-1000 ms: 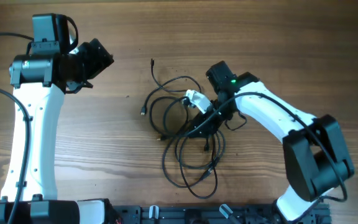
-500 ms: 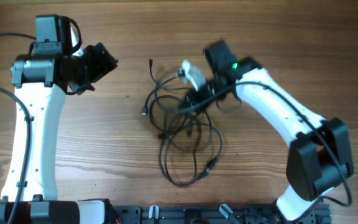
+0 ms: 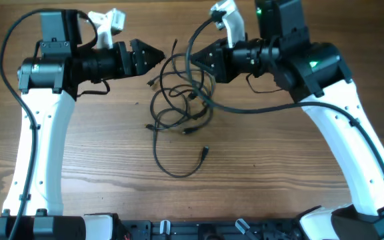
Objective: Untangle cables
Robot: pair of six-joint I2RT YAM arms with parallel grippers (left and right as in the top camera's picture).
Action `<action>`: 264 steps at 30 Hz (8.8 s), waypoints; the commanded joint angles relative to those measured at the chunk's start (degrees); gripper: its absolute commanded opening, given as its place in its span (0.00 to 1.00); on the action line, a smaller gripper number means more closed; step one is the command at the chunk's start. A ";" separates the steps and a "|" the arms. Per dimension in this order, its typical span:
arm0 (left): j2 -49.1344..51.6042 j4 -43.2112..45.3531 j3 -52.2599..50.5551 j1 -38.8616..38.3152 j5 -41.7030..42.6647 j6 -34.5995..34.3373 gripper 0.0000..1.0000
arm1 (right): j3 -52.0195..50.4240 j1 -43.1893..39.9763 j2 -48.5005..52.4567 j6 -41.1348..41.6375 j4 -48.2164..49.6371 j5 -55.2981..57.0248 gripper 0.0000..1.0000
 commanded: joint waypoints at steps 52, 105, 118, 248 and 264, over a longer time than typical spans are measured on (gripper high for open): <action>-5.40 41.27 1.62 -7.52 3.63 -79.82 0.04 | 3.28 -7.02 -0.46 -35.12 -9.46 -28.44 0.60; -5.38 -5.64 1.55 -7.54 -44.17 -34.23 1.00 | 2.60 -36.65 -2.08 -6.36 -14.47 28.04 0.04; -5.38 -5.57 1.55 -7.54 -44.19 -34.23 1.00 | 2.58 -48.59 12.11 8.50 -6.82 59.58 0.04; 8.28 -32.20 34.23 -9.29 -60.19 -38.69 1.00 | 14.73 -25.86 -6.86 0.74 -2.23 14.16 0.04; 8.28 -32.04 34.23 -9.29 -60.19 -38.56 1.00 | 14.75 -41.22 20.48 -0.24 14.71 36.96 0.04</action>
